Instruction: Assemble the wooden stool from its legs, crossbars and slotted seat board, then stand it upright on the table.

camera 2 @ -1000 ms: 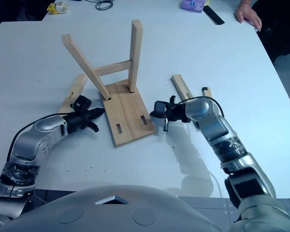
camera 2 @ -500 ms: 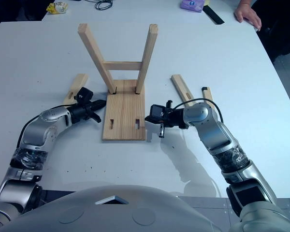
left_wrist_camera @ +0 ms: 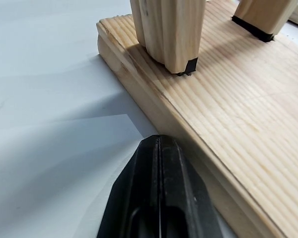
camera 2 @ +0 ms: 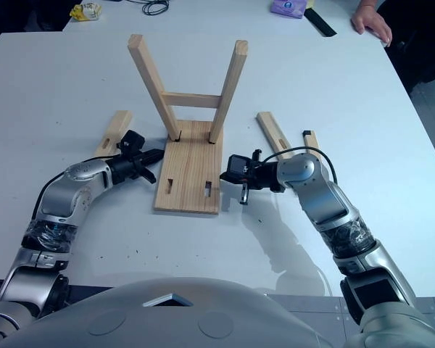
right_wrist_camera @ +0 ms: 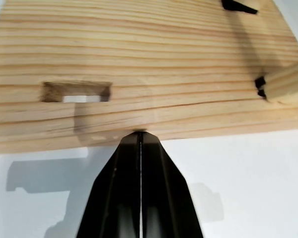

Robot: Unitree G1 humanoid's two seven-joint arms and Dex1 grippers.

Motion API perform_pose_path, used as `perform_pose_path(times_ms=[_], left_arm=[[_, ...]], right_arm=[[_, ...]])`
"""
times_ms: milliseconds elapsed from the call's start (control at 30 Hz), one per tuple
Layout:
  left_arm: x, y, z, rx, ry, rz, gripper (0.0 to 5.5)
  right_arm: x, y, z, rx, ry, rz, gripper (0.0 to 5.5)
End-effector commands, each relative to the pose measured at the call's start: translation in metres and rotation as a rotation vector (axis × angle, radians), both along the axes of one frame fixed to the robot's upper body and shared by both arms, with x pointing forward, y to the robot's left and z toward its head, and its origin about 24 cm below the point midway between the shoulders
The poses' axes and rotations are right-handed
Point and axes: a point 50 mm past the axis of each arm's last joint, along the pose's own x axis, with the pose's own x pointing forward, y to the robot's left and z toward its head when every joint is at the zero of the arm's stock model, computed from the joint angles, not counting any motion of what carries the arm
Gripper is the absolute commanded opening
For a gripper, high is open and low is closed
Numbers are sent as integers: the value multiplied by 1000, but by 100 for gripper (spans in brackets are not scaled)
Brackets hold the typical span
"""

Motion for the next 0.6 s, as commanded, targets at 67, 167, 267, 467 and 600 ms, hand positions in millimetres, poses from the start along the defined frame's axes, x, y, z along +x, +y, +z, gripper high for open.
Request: perform_pose_path(times_ms=[67, 167, 267, 467, 600], left_arm=[[-9, 0, -8, -5, 59, 4, 0], [-10, 1, -8, -2, 59, 11, 0], [-10, 3, -8, 3, 55, 23, 0], [-21, 53, 30, -45, -75, 301, 0], [-47, 82, 68, -107, -226, 562, 0]], right_arm=[[10, -5, 9, -2, -44, -12, 2], [10, -6, 9, -6, -44, -1, 2], [9, -6, 10, -6, -41, 7, 2], [33, -19, 34, 82, -190, -165, 2], [44, -46, 47, 129, -283, -442, 2]])
